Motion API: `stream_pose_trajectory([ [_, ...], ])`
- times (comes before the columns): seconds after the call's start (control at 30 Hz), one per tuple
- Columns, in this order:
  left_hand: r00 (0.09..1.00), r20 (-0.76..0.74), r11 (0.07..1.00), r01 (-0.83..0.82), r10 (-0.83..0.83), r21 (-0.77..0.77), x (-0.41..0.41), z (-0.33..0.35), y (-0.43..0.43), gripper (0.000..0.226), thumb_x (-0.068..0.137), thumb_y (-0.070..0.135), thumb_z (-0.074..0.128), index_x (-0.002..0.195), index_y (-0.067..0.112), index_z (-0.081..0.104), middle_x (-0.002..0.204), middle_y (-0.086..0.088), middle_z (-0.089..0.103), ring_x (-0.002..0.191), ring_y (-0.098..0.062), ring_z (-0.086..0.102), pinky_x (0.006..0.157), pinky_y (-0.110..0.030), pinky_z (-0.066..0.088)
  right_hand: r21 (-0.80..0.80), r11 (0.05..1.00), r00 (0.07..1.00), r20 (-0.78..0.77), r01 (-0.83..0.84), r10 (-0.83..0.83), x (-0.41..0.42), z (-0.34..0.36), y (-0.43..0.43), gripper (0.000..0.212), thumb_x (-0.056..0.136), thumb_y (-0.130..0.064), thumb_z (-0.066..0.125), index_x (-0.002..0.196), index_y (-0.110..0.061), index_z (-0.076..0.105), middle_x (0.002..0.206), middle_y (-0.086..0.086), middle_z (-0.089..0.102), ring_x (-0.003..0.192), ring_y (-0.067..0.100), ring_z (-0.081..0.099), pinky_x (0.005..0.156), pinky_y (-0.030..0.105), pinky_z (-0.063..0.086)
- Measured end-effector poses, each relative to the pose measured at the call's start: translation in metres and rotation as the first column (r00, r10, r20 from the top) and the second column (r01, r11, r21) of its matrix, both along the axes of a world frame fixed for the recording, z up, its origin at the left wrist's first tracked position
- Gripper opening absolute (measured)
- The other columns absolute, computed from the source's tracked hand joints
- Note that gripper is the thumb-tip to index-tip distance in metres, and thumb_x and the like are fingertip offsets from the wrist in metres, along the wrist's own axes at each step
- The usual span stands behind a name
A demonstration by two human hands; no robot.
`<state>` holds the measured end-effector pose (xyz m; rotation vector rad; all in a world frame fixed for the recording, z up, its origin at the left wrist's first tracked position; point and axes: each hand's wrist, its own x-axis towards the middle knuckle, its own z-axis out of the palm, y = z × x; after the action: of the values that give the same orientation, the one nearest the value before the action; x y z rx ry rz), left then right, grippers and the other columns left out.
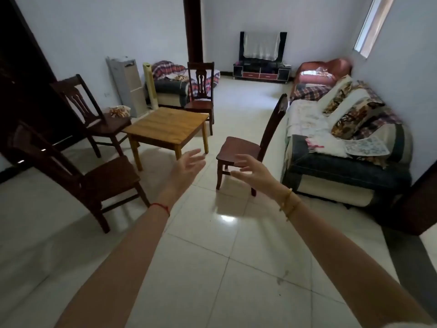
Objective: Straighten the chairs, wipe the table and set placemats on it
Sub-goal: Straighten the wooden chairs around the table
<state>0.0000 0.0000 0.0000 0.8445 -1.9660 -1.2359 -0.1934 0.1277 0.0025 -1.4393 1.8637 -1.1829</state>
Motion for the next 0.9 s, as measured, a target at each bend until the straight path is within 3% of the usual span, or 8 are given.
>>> stream_pose_trajectory([
  [0.13, 0.999, 0.013, 1.000, 0.031, -0.031, 0.000, -0.073, 0.001, -0.050, 0.043, 0.098, 0.024, 0.059, 0.139, 0.012, 0.051, 0.132, -0.003, 0.063, 0.118, -0.016, 0.061, 0.078, -0.009, 0.049, -0.011, 0.998, 0.998, -0.027, 0.057, -0.057, -0.062, 0.002, -0.048, 0.049, 0.088, -0.027, 0.070, 0.132, -0.017, 0.051, 0.125, -0.001, 0.058, 0.112, 0.015, 0.058, 0.095, 0.029, 0.049],
  [0.33, 0.999, -0.014, 0.999, 0.037, -0.037, 0.024, -0.206, -0.017, -0.136, 0.042, 0.095, 0.026, 0.064, 0.135, 0.016, 0.057, 0.129, -0.001, 0.063, 0.116, -0.014, 0.062, 0.094, -0.028, 0.052, -0.047, 0.997, 0.993, -0.095, 0.064, -0.068, -0.191, -0.011, -0.138, 0.042, 0.088, -0.017, 0.070, 0.127, -0.007, 0.056, 0.121, 0.005, 0.062, 0.108, 0.017, 0.061, 0.090, 0.020, 0.049],
  [0.47, 0.999, -0.026, 0.999, 0.025, -0.024, 0.030, -0.298, -0.012, -0.188, 0.041, 0.094, 0.023, 0.066, 0.134, 0.016, 0.059, 0.128, 0.003, 0.064, 0.115, -0.014, 0.062, 0.080, -0.013, 0.049, -0.014, 0.999, 0.989, -0.144, -0.036, 0.033, -0.287, -0.007, -0.203, 0.041, 0.088, -0.015, 0.070, 0.126, -0.005, 0.058, 0.121, 0.007, 0.063, 0.107, 0.016, 0.062, 0.094, 0.028, 0.051],
  [0.57, 1.000, -0.027, 1.000, -0.006, 0.006, 0.026, -0.363, -0.002, -0.230, 0.042, 0.095, 0.023, 0.064, 0.136, 0.017, 0.057, 0.129, 0.004, 0.063, 0.115, -0.013, 0.061, 0.076, -0.012, 0.048, 0.022, 0.995, 0.981, -0.171, -0.094, 0.096, -0.357, 0.005, -0.254, 0.043, 0.088, -0.015, 0.071, 0.127, -0.006, 0.056, 0.121, 0.005, 0.062, 0.106, 0.013, 0.059, 0.091, 0.019, 0.047],
  [0.7, 0.999, 0.004, 0.998, -0.032, 0.032, 0.046, -0.439, 0.002, -0.286, 0.043, 0.095, 0.022, 0.063, 0.137, 0.015, 0.055, 0.127, 0.002, 0.062, 0.112, -0.011, 0.059, 0.077, -0.012, 0.048, 0.067, 0.990, 0.971, -0.196, -0.124, 0.134, -0.445, 0.011, -0.314, 0.049, 0.085, -0.021, 0.074, 0.130, -0.013, 0.055, 0.124, 0.005, 0.063, 0.109, 0.017, 0.059, 0.097, 0.032, 0.049],
  [0.9, 0.999, 0.009, 0.998, -0.036, 0.036, 0.053, -0.570, -0.015, -0.375, 0.044, 0.095, 0.024, 0.064, 0.137, 0.016, 0.055, 0.125, 0.001, 0.063, 0.112, -0.014, 0.061, 0.075, -0.012, 0.049, 0.125, 0.982, 0.955, -0.247, -0.139, 0.167, -0.578, 0.001, -0.405, 0.053, 0.086, -0.028, 0.073, 0.134, -0.017, 0.051, 0.127, 0.003, 0.061, 0.115, 0.019, 0.056, 0.095, 0.030, 0.048],
])
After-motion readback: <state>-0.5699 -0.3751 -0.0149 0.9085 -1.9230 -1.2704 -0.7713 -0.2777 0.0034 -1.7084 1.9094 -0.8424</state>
